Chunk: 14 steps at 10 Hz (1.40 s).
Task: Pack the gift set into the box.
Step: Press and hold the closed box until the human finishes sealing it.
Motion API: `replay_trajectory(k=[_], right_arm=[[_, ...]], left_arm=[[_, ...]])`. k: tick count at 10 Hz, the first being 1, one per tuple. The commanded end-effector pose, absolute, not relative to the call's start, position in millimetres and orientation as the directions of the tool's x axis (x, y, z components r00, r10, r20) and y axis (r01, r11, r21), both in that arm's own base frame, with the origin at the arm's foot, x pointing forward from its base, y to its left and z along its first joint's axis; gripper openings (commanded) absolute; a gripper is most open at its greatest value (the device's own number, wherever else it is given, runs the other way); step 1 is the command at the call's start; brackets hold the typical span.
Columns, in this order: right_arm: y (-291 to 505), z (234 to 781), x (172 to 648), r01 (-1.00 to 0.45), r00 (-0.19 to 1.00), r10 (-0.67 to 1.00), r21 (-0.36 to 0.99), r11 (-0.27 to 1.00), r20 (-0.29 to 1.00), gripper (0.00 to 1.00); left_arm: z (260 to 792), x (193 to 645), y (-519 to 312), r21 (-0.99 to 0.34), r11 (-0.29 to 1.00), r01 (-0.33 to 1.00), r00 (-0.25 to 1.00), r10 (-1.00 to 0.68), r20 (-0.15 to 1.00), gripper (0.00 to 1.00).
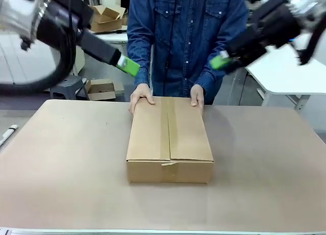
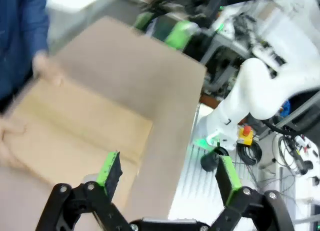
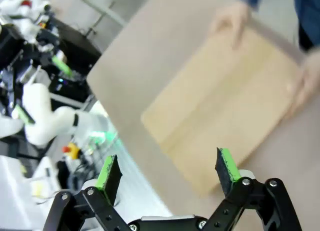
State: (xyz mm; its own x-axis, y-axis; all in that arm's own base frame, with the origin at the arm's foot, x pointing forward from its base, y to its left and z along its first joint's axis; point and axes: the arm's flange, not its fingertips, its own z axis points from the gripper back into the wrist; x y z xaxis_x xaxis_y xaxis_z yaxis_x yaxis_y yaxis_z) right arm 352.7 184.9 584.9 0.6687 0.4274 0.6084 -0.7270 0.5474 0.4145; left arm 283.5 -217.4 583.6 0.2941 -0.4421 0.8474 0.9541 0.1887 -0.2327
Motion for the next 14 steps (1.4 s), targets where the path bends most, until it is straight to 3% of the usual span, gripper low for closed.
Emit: replay_trajectory(k=[1, 2, 3, 4, 5, 6, 8, 9, 10, 12, 14], right_arm=[[196, 529, 353, -0.961, 0.236, 0.306, 0.175, 0.214, 0.922, 1.0], [189, 512, 347, -0.966, 0.258, 0.205, 0.246, 0.084, 0.944, 1.0], [165, 497, 342, -0.929, 0.323, 0.189, 0.349, -0.124, 0.927, 1.0], [137, 479, 338, -0.86, 0.389, 0.253, 0.447, -0.244, 0.886, 1.0], [197, 530, 340, -0.89, 0.416, 0.325, 0.308, 0.335, 0.849, 1.0], [197, 530, 340, -0.89, 0.416, 0.325, 0.308, 0.335, 0.849, 1.0], [197, 530, 340, -0.89, 0.416, 0.325, 0.308, 0.335, 0.849, 1.0], [184, 518, 338, -0.914, 0.382, 0.316, 0.304, 0.27, 0.868, 1.0], [194, 505, 358, -0.898, 0.325, 0.262, 0.209, 0.388, 0.909, 1.0], [190, 447, 378, -0.91, 0.252, 0.194, 0.163, 0.382, 0.948, 1.0], [201, 382, 379, -0.931, 0.332, 0.183, 0.29, 0.221, 0.925, 1.0]], left_arm=[[539, 295, -207, -0.209, 0.007, 0.978, 0.2, -0.325, 0.924, 1.0], [526, 296, -200, -0.216, -0.003, 0.976, 0.203, -0.332, 0.921, 1.0], [515, 298, -185, -0.225, 0.018, 0.974, 0.216, -0.363, 0.906, 1.0], [501, 305, -164, -0.29, 0.039, 0.956, 0.284, -0.359, 0.889, 1.0], [480, 322, -134, -0.575, 0.191, 0.795, 0.6, -0.382, 0.703, 1.0], [509, 297, -186, -0.244, 0.034, 0.969, 0.24, -0.352, 0.905, 1.0], [509, 297, -186, -0.244, 0.034, 0.969, 0.24, -0.352, 0.905, 1.0], [509, 297, -186, -0.244, 0.034, 0.969, 0.24, -0.352, 0.905, 1.0], [505, 302, -177, -0.3, 0.059, 0.952, 0.3, -0.375, 0.877, 1.0], [446, 304, -184, -0.118, -0.059, 0.991, 0.09, -0.348, 0.933, 1.0], [391, 303, -199, -0.091, -0.122, 0.988, 0.059, -0.247, 0.967, 1.0]])
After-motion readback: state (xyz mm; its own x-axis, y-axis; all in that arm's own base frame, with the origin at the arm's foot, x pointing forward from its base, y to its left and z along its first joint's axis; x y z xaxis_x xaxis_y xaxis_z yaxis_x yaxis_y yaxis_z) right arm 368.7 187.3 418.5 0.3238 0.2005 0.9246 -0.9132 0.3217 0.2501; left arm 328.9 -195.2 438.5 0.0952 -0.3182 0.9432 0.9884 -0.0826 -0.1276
